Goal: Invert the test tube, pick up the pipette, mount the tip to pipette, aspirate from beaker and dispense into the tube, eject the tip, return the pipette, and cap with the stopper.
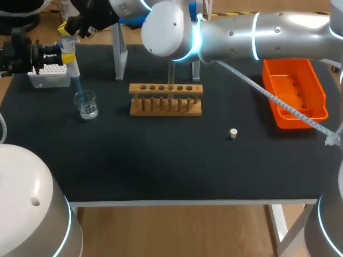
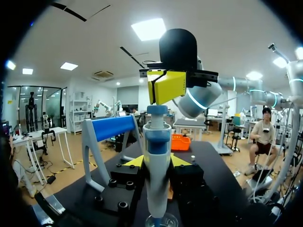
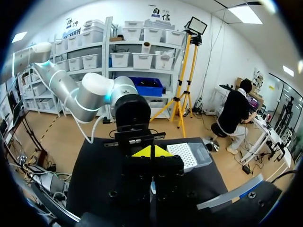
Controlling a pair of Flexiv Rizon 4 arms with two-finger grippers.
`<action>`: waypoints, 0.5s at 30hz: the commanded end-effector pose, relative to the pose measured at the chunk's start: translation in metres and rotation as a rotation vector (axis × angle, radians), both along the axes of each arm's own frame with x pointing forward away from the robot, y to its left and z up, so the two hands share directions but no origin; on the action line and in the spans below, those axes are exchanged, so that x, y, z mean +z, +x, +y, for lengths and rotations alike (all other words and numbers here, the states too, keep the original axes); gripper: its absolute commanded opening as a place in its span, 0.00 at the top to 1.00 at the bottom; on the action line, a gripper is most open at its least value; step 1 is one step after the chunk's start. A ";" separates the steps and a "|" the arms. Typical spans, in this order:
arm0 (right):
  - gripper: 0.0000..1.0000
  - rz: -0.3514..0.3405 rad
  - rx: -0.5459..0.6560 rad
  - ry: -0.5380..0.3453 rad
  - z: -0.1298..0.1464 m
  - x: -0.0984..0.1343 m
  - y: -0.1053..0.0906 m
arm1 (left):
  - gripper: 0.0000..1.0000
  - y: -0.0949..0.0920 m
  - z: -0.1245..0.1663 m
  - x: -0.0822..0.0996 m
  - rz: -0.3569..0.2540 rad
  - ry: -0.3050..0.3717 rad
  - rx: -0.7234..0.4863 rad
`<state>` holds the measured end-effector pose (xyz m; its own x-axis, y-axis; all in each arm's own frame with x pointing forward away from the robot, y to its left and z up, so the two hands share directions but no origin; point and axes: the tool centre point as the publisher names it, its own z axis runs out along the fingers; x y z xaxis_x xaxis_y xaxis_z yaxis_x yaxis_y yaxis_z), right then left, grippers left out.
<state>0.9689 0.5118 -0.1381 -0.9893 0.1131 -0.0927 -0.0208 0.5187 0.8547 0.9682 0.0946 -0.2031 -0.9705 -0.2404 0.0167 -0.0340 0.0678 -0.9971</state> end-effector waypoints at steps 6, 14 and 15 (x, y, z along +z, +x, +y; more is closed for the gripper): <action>1.00 0.005 0.002 -0.024 0.001 -0.010 -0.001 | 1.00 0.000 -0.001 0.004 -0.001 0.000 0.001; 1.00 0.006 0.002 -0.038 0.000 -0.016 -0.002 | 1.00 0.000 -0.001 0.004 -0.001 0.000 0.001; 1.00 0.005 0.002 -0.039 0.000 -0.016 -0.002 | 1.00 0.000 -0.001 0.004 -0.001 0.000 0.001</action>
<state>0.9663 0.5102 -0.1491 -0.9899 0.1074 -0.0924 -0.0195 0.5423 0.8399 0.9675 0.0946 -0.2055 -0.9705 -0.2407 0.0171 -0.0345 0.0686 -0.9970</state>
